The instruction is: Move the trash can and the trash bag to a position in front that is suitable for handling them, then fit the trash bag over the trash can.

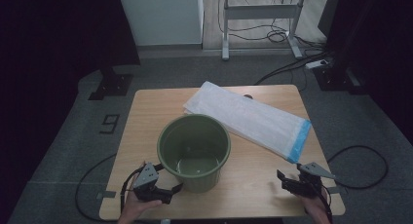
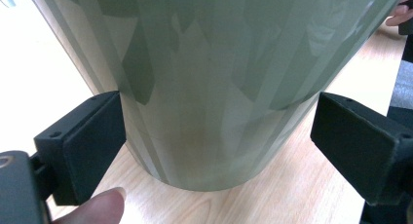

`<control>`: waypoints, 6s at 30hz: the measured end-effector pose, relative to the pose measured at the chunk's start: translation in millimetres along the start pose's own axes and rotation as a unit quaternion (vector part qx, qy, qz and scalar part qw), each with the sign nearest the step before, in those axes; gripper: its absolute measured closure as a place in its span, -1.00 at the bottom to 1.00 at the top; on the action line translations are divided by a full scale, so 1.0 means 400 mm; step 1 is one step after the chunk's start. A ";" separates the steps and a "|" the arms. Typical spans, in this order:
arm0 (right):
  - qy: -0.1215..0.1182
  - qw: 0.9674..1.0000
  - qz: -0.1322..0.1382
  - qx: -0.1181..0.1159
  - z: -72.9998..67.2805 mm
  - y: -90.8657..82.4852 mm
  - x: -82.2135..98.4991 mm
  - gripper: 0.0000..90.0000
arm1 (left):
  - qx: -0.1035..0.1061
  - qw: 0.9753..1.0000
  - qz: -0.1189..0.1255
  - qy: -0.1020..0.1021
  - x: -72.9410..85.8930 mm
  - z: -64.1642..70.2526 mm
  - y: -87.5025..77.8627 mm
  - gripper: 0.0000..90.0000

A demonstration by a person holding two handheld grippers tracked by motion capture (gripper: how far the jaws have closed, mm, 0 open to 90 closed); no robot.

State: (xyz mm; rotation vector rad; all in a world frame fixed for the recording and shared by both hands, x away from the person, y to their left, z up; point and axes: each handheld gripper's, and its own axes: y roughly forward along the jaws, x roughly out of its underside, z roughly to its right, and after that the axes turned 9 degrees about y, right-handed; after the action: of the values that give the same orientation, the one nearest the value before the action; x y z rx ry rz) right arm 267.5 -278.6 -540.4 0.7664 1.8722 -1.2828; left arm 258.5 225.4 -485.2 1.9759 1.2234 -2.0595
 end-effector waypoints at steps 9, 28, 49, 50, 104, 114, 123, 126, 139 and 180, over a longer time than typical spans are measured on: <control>-0.002 1.000 -0.002 -0.002 -0.001 0.001 0.001 -0.71 | 0.013 1.000 -0.007 0.015 -0.053 0.010 0.073 -0.82; -0.004 1.000 -0.003 -0.001 -0.002 0.004 0.003 -0.71 | -0.007 1.000 -0.004 0.008 -0.076 0.026 0.106 -0.79; -0.031 0.999 -0.014 0.002 -0.046 0.089 -0.065 -0.65 | -0.081 0.995 -0.054 -0.037 0.037 -0.026 0.025 -0.78; -0.033 0.999 -0.023 0.006 -0.050 0.119 -0.079 -0.65 | -0.083 0.994 -0.058 -0.040 0.044 -0.028 0.024 -0.78; 0.000 0.995 -0.076 0.066 0.085 -0.012 0.003 0.94 | -0.081 0.991 -0.082 -0.063 0.078 -0.048 0.046 -0.70; 0.010 0.994 -0.067 0.084 0.143 -0.123 0.063 0.90 | -0.076 0.992 -0.089 -0.054 0.073 -0.043 0.058 -0.69; -0.018 0.995 -0.044 0.085 0.097 -0.108 0.052 0.02 | -0.080 0.991 -0.088 -0.056 0.075 -0.046 0.047 -0.69; -0.038 0.996 -0.028 0.072 0.052 -0.081 0.027 -0.21 | -0.080 0.991 -0.086 -0.058 0.076 -0.047 0.046 -0.69; -0.080 0.995 -0.065 0.015 -0.089 0.168 -0.057 -0.50 | -0.086 0.991 -0.086 -0.062 0.087 -0.052 0.030 -0.69; 0.001 1.000 -0.007 -0.028 -0.026 0.126 -0.115 0.97 | -0.101 0.990 -0.077 -0.062 0.076 -0.039 0.019 -0.69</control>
State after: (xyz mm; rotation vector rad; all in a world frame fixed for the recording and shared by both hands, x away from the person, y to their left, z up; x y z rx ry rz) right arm 330.9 -255.6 -525.7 0.7264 1.9109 -1.2333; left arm 269.9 243.1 -513.1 1.6895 1.5320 -1.9956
